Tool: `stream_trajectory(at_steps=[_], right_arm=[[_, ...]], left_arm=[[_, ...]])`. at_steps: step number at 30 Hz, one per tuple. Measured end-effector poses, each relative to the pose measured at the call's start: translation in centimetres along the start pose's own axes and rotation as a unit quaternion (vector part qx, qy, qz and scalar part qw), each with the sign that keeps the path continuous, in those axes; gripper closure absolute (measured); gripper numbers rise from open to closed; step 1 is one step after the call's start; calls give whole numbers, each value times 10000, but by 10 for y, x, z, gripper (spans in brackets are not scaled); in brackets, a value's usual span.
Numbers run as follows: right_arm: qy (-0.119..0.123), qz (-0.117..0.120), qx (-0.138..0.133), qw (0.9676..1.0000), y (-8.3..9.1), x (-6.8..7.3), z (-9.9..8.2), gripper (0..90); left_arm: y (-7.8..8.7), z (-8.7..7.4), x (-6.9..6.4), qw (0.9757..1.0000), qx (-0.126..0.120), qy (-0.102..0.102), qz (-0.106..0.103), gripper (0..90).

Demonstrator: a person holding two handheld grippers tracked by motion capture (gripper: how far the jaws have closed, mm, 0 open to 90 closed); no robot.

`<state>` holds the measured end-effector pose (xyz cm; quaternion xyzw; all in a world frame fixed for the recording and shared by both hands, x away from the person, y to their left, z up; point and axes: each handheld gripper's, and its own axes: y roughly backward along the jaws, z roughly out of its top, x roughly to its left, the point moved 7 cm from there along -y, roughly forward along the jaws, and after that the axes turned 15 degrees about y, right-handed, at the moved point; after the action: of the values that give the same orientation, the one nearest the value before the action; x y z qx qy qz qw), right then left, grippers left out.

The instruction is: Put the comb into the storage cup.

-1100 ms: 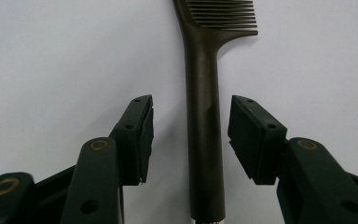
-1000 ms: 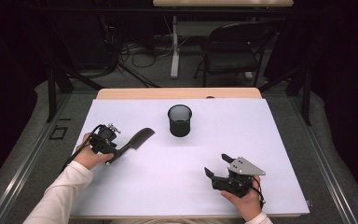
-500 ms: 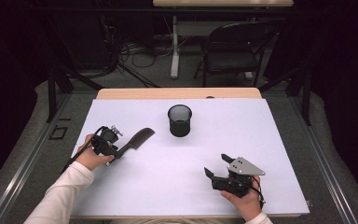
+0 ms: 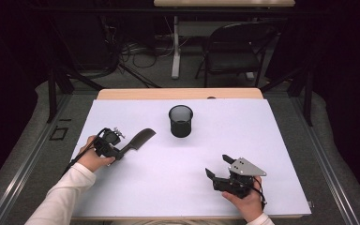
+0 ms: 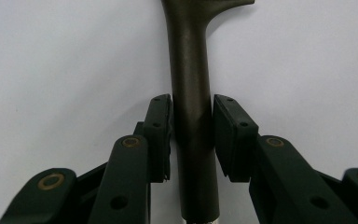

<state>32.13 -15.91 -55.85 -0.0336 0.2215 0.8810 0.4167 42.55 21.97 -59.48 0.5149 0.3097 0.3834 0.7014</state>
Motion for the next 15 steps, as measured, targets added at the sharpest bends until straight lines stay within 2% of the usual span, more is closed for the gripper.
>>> stream_trajectory(at_steps=[10,15], right_arm=[[-7,6,8,10000,0,0,0,199],[-2,10,10,10000,0,0,0,199]], left_arm=[[0,0,1,10000,4,19,26,708],[0,0,1,9999,-6,111,17,717]])
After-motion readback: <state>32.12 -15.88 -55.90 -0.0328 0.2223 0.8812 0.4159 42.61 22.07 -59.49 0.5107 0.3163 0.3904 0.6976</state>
